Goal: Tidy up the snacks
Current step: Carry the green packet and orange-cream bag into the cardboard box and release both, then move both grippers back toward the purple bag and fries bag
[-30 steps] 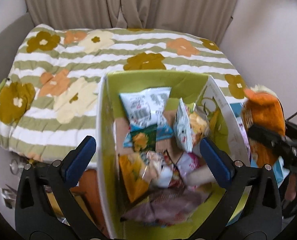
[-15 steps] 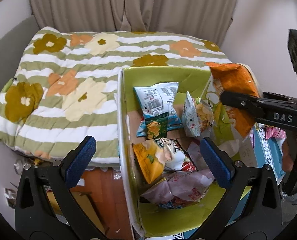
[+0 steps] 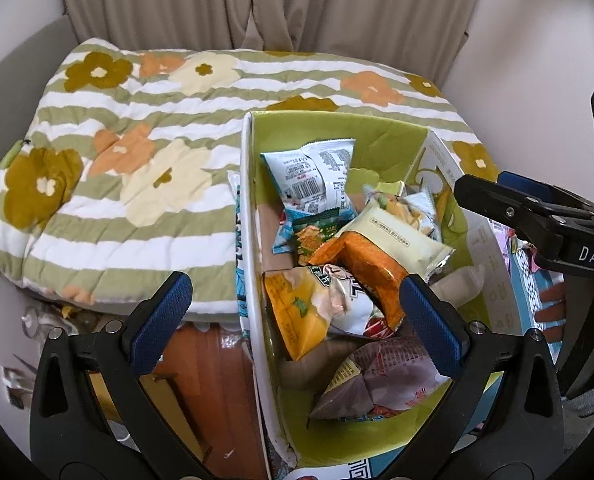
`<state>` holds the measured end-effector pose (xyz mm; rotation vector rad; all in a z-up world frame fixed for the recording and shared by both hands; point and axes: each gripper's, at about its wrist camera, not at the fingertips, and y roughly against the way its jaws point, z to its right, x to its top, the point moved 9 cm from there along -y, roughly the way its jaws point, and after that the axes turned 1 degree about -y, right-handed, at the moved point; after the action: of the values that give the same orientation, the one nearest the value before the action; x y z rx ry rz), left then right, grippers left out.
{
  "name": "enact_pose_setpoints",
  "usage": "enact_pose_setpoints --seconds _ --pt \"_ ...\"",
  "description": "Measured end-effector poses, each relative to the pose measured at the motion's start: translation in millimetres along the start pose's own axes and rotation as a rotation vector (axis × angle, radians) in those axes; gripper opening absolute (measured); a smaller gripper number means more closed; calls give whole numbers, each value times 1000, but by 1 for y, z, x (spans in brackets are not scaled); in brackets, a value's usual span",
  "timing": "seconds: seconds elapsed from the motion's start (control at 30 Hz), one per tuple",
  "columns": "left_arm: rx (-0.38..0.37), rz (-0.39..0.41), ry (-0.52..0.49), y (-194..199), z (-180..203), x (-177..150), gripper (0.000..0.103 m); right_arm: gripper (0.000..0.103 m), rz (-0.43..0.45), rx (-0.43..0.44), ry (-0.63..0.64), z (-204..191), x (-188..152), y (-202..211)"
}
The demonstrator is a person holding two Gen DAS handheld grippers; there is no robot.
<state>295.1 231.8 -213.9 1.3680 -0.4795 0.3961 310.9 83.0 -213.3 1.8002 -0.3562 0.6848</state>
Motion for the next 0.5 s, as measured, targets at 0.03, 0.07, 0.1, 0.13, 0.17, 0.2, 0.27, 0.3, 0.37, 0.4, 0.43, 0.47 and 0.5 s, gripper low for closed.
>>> enact_pose_setpoints --seconds 0.03,0.07,0.1,0.13,0.17,0.2,0.27,0.3,0.37,0.4,0.43,0.47,0.5 --pt "0 3 1 1 0 1 103 102 2 -6 1 0 0 1" --pt "-2 7 2 3 1 2 103 102 5 -9 3 -1 0 3" --pt "-3 13 2 5 1 3 103 102 11 -7 6 -2 1 6" --pt "-3 18 1 7 1 3 103 102 13 -8 7 -3 1 7" --pt "0 24 -1 10 2 4 103 102 16 -11 10 -3 2 9" --pt "3 28 -3 12 2 4 103 102 21 -16 14 -4 2 13" --pt "15 35 -4 20 2 4 103 102 27 -17 17 -6 1 18" --pt "19 41 -2 25 3 4 103 102 30 -15 17 -7 1 22" --pt "26 59 3 38 5 5 103 102 35 -13 11 -8 0 29" --pt "30 65 4 43 5 5 103 102 40 -9 6 -9 0 33" --pt "40 68 5 49 7 5 103 102 49 -2 1 -10 0 41" --pt "49 71 5 53 8 4 103 102 53 -1 -2 -10 1 45" --pt "66 86 6 61 11 5 103 102 60 -4 -3 -10 0 50"
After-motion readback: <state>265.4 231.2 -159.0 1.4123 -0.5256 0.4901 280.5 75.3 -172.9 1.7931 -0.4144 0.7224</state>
